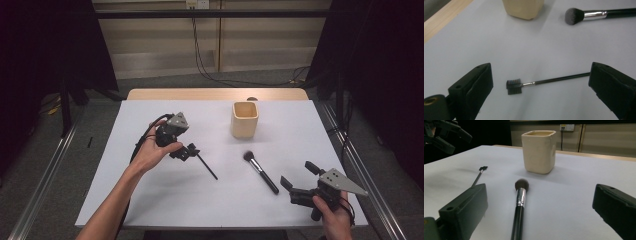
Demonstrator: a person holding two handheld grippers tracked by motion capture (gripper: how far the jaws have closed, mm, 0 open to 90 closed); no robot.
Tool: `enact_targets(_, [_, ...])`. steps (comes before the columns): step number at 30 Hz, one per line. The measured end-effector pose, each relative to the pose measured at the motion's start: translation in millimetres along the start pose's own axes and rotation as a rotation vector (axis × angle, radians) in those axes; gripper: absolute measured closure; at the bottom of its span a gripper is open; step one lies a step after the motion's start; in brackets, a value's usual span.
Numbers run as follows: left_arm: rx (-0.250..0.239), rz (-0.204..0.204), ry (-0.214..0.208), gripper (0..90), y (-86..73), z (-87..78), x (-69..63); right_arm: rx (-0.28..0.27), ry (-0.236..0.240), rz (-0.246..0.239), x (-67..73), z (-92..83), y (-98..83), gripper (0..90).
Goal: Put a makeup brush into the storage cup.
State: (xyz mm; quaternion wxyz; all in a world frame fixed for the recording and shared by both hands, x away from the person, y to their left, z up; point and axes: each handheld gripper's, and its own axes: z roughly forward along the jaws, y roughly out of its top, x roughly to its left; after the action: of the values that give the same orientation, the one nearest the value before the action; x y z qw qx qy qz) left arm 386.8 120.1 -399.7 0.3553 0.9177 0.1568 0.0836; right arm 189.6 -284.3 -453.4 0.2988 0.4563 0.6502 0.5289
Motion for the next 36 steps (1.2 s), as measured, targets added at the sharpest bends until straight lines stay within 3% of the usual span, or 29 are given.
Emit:
enact_targets(6, [0.104,0.068,-0.041,4.5,6.2,12.6,-3.3,0.001,0.004,-0.005,0.4,0.1,-0.1,0.0])
enact_targets(10, [0.147,0.081,-0.053,5.0,9.6,19.8,-3.8,0.002,0.005,-0.007,0.2,-0.1,-0.2,0.0])
enact_targets(14, [0.179,0.11,-0.091,4.2,11.2,26.0,-0.5,0.003,0.006,-0.007,0.1,-0.3,-0.2,0.0])
enact_targets(21, [0.229,0.168,-0.11,4.6,8.5,40.8,2.3,0.003,0.006,-0.002,0.3,0.0,-0.4,0.0])
enact_targets(32, [0.309,0.196,-0.173,6.6,6.6,63.6,8.4,0.011,0.011,-0.008,0.5,0.5,-0.9,0.0])
enact_targets(34, [0.311,0.177,-0.18,6.9,6.0,66.4,10.0,0.01,0.012,-0.007,0.8,0.4,-0.9,0.0])
enact_targets(36, [0.32,0.208,-0.19,7.7,5.0,68.5,10.3,0.01,0.014,-0.009,0.6,0.4,-0.9,0.0])
